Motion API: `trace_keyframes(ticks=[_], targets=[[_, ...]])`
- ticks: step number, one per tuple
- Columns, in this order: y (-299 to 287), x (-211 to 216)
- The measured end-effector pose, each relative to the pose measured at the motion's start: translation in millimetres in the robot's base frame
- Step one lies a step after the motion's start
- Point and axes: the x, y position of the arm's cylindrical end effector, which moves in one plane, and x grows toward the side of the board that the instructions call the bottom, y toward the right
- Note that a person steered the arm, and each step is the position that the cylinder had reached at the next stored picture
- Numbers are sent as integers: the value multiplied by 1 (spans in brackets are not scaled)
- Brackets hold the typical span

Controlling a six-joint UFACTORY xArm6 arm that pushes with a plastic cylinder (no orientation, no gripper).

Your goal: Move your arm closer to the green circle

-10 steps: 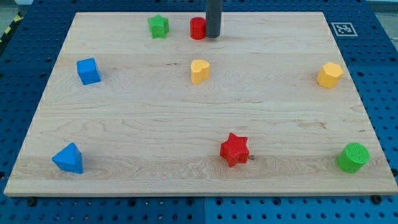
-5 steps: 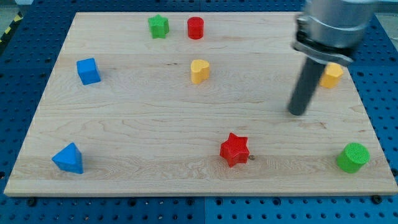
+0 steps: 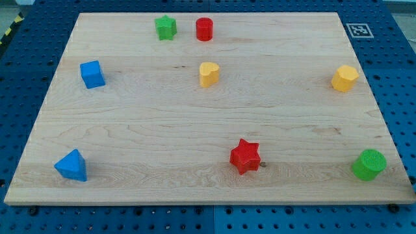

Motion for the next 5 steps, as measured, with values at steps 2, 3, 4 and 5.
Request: trace_keyframes(ticks=[2,3,4,5], targets=[[-45,-1],[-46,-3],[-46,-10],[-48,-21]])
